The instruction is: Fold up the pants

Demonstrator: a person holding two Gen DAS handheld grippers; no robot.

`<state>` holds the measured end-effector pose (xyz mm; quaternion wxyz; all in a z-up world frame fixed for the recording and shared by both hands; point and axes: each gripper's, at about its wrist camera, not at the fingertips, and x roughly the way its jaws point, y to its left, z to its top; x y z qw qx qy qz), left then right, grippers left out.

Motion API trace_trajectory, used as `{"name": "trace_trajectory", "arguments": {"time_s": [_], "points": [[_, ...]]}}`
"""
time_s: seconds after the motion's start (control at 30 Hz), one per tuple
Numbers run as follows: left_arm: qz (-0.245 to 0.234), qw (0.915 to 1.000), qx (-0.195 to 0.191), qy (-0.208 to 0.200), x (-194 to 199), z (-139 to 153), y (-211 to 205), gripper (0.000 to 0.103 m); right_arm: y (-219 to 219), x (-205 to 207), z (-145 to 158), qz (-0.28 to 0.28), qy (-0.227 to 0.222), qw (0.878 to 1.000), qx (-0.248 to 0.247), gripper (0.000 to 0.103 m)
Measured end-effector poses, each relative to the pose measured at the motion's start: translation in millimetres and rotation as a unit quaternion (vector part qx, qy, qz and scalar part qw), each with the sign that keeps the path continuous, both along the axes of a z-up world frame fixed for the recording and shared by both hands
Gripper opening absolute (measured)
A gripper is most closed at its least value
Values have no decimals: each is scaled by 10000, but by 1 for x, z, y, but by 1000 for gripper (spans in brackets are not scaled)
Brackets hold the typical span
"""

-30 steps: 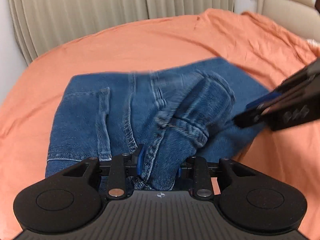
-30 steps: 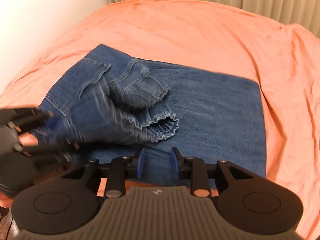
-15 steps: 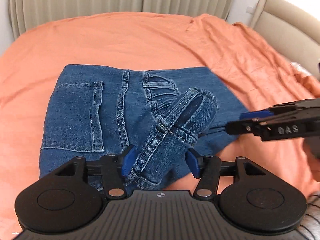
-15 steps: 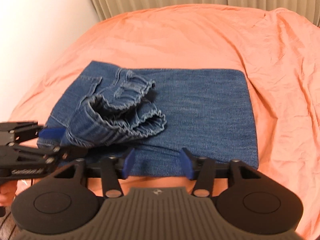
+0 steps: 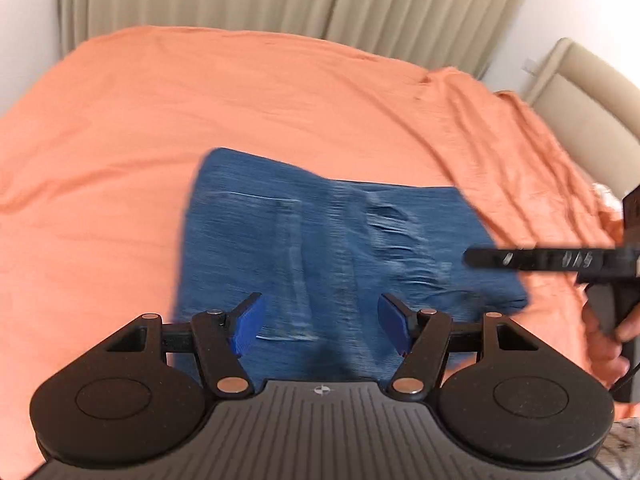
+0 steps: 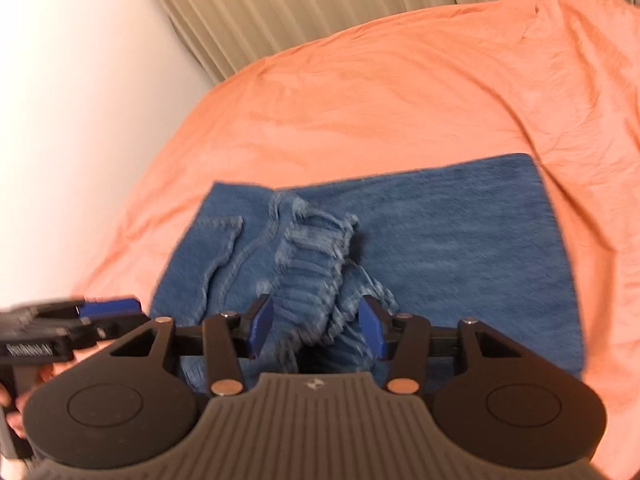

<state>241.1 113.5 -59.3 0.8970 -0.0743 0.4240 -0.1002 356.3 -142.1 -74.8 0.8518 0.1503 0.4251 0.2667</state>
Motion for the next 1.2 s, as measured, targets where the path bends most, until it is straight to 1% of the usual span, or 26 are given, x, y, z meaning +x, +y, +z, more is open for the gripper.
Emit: {"name": "trace_trajectory", "arguments": {"time_s": [0.1, 0.17, 0.23, 0.33, 0.4, 0.43, 0.47, 0.53, 0.57, 0.63, 0.7, 0.77, 0.83, 0.87, 0.9, 0.93, 0.97, 1.0, 1.1, 1.17, 1.2], "points": [[61, 9997, 217, 66, 7, -6, 13, 75, 8, 26, -12, -151, 272, 9991, 300, 46], [73, 9995, 295, 93, 7, -8, 23, 75, 14, 41, -23, -217, 477, 9977, 436, 46], [74, 9994, 312, 143, 5, -12, 34, 75, 22, 53, -35, -224, 657, 9965, 474, 47], [-20, 9990, 384, 235, 1, -17, 43, 75, 29, 64, -49, -320, 793, 9951, 487, 50], [-247, 9982, 471, 263, -5, -19, 45, 75, 32, 62, -48, -351, 786, 9949, 522, 43], [-426, 9974, 530, 258, -10, -18, 45, 75, 32, 60, -44, -277, 734, 9954, 548, 36], [-642, 9959, 589, 244, -16, -18, 44, 76, 32, 57, -40, -203, 671, 9960, 550, 29], [-1005, 9916, 764, 263, -27, -21, 40, 79, 29, 49, -30, -24, 523, 9962, 696, 27], [-1139, 9891, 888, 284, -32, -24, 38, 81, 26, 45, -27, 46, 513, 9953, 817, 28], [-1355, 9830, 1176, 381, -39, -33, 33, 81, 23, 41, -26, 76, 648, 9937, 911, 32], [-1346, 9776, 1574, 384, -43, -43, 26, 80, 24, 40, -33, 85, 877, 9922, 882, 38], [-1263, 9729, 1901, 357, -43, -50, 22, 74, 18, 38, -42, -90, 1148, 9893, 898, 38], [-1266, 9715, 1962, 395, -43, -53, 20, 70, 17, 37, -42, -241, 1305, 9862, 989, 38], [-1224, 9712, 2004, 407, -43, -53, 19, 58, 15, 35, -38, -257, 1331, 9854, 1028, 38], [-1170, 9702, 2081, 419, -43, -54, 18, 48, 13, 33, -32, -298, 1304, 9857, 1025, 31], [-1131, 9690, 2150, 455, -43, -54, 18, 31, 12, 30, -23, -322, 1181, 9878, 959, 19], [-1057, 9688, 2194, 466, -44, -54, 19, 17, 10, 28, -11, -307, 1008, 9901, 930, 0], [-966, 9696, 2201, 456, -45, -52, 20, 11, 6, 25, 2, -324, 774, 9911, 1032, 0], [-724, 9778, 1933, 370, -50, -45, 31, 7, -1, 14, 36, -249, 329, 9914, 1242, 0], [-648, 9791, 1900, 326, -53, -41, 33, 6, -5, 2, 50, -145, 151, 9922, 1232, 0], [-630, 9790, 1908, 346, -53, -41, 34, 6, -6, -2, 52, -151, 130, 9924, 1215, 0]]}}
